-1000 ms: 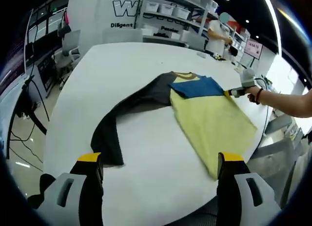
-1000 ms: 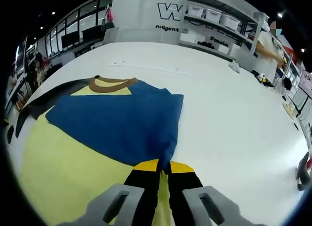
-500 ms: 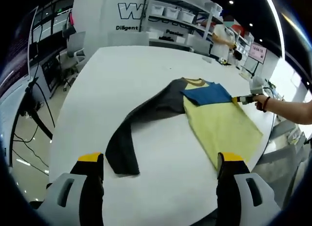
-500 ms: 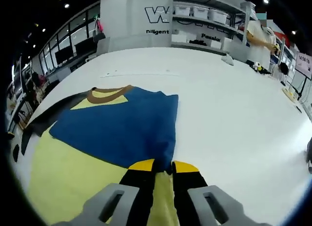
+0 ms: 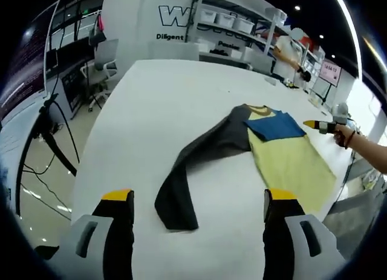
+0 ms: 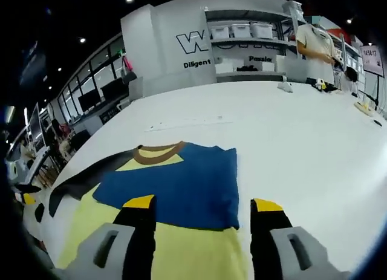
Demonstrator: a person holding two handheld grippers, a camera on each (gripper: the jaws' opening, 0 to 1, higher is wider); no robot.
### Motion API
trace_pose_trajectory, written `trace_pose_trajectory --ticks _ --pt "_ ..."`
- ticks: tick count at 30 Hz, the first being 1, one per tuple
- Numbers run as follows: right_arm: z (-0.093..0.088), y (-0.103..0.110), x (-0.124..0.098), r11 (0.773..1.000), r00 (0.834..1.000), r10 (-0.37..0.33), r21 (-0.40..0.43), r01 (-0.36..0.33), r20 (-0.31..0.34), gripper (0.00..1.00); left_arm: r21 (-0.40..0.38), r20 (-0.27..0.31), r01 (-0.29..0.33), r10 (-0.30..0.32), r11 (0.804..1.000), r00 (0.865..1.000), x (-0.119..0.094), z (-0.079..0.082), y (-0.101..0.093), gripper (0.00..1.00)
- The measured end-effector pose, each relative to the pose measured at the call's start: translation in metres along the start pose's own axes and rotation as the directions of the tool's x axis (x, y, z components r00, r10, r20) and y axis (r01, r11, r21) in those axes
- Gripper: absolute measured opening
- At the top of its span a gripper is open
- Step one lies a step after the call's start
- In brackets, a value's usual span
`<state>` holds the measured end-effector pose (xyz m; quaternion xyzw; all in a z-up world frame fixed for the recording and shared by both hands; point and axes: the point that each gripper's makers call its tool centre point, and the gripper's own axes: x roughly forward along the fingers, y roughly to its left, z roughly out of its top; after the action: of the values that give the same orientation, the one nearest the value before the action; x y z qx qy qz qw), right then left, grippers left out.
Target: Fold the garment on the visible template until the final outline fits inside the template.
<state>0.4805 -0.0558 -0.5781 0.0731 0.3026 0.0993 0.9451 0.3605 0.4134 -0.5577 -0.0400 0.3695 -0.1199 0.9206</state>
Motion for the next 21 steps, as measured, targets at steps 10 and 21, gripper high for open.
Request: trace_pose_trajectory --ticks 10,21 --pt "0.005 0.016 -0.009 0.999 0.999 0.041 -0.029 -0.04 0.023 0.59 -0.096 0.01 -0.055 0.056 0.994 0.998 0.001 -0.008 0.028 0.6" --pt "-0.004 0.027 -0.015 0.997 0.997 0.073 -0.035 -0.072 0.018 0.57 -0.091 -0.041 -0.108 0.104 0.99 0.994 0.011 -0.026 0.049 0.51"
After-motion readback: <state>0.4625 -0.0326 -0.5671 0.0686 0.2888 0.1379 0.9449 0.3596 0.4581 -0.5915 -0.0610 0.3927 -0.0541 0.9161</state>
